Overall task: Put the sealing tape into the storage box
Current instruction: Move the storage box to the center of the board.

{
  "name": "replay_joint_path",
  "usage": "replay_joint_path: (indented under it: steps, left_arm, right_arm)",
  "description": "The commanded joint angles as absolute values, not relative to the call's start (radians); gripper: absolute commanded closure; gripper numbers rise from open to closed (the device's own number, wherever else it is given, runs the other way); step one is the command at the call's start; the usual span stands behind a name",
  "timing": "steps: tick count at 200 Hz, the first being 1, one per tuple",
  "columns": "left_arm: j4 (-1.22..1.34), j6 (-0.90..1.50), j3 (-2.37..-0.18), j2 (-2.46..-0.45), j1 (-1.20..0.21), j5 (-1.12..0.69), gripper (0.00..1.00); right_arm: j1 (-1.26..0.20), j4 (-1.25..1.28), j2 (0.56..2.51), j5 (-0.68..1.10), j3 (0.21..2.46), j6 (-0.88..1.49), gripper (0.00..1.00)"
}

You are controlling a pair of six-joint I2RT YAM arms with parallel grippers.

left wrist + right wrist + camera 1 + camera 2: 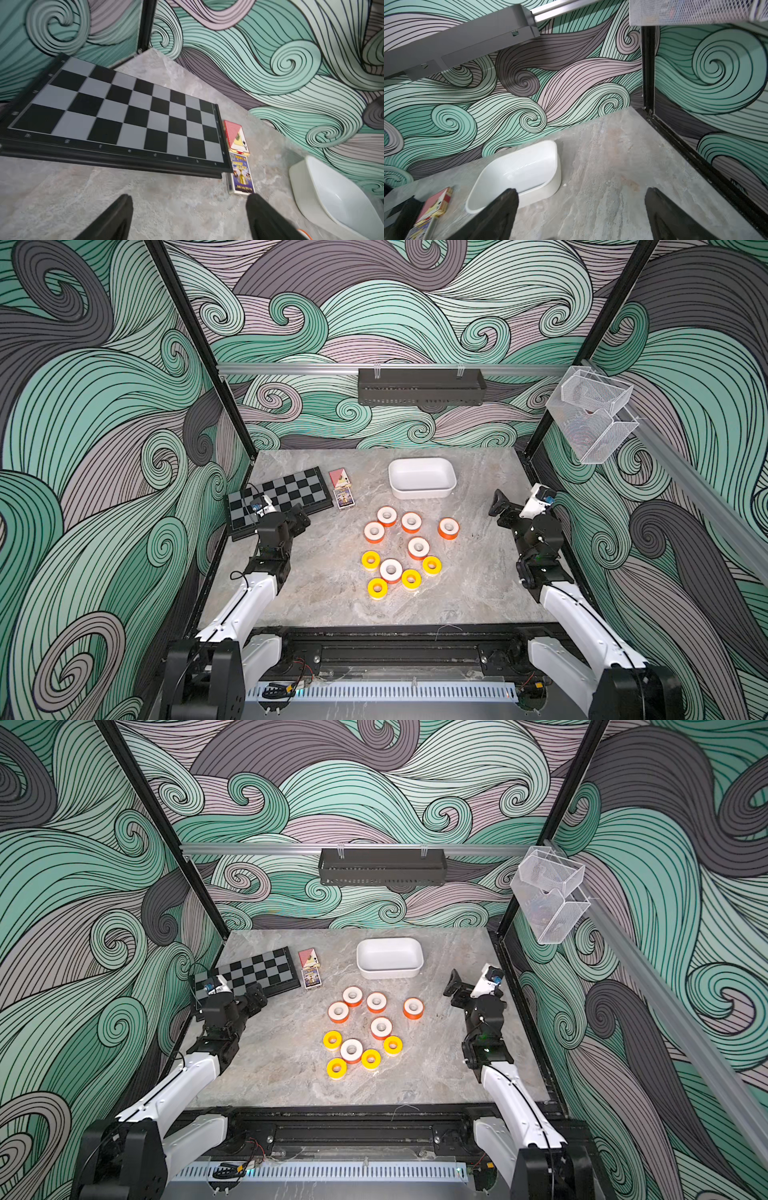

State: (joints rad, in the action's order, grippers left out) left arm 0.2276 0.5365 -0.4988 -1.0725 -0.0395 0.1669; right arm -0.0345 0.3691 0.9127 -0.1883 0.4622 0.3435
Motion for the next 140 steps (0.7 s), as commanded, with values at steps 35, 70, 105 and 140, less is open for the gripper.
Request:
replay_joint_path:
  steps: [35,70,105,140]
  left_arm:
    - [-0.214,0.602,-0.91,-1.325,-0.184,-0.022,0.22]
    - [-0.514,0.566,-1.321,-1.658,-0.29,-0.152,0.32]
    - [-0.741,0.5,-1.72,-1.97,-0.385,-0.108,0.38]
    - [-0.893,0.46,-2.064,-2.234,-0.42,-0.088,0.41]
  right_arm:
    - [-0.108,-0.04,0.833,-0.009,0.502,0.495,0.05]
    - [-0.196,-0.122,0.786,0.012,0.443,0.498,0.08]
    - [-0.261,-0.184,0.71,0.015,0.392,0.492,0.1]
    - [-0.289,-0.241,0.607,0.035,0.342,0.491,0.11]
